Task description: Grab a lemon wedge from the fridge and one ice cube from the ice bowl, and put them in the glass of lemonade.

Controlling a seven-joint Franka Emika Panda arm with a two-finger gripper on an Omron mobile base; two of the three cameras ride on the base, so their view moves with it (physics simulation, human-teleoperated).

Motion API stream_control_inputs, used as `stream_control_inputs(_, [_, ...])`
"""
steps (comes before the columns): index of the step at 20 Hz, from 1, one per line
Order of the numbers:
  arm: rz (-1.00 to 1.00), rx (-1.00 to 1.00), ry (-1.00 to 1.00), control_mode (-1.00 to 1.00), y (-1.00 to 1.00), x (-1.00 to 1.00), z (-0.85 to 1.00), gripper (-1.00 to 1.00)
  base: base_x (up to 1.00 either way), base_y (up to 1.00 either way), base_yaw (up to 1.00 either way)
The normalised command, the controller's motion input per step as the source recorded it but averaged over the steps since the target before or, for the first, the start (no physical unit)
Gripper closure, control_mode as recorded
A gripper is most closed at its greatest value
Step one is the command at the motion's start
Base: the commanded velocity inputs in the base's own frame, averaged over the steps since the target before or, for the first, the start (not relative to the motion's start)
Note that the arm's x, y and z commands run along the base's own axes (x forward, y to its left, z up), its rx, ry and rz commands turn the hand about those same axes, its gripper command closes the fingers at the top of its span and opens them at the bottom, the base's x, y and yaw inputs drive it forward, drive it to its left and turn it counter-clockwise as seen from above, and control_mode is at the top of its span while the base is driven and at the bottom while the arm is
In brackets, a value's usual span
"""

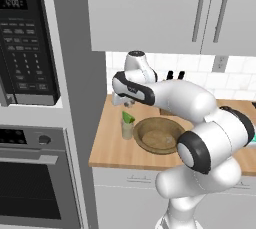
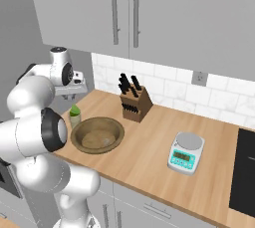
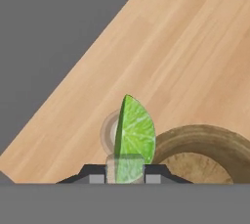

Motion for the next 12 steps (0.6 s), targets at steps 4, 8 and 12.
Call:
stream_control_inputs(4, [-0.06,0.0,0.02,-1.0,0.05,0.06,0.0,1.0,0.0,0.0,0.0])
stream_control_inputs(8, [-0.06,0.0,0.04,-1.0,0.16,0.11,0.0,1.0,0.0,0.0,0.0])
stream_control_inputs(12, [-0.04,0.0,0.04,-1.0,0.05,0.02,0.0,1.0,0.0,0.0,0.0])
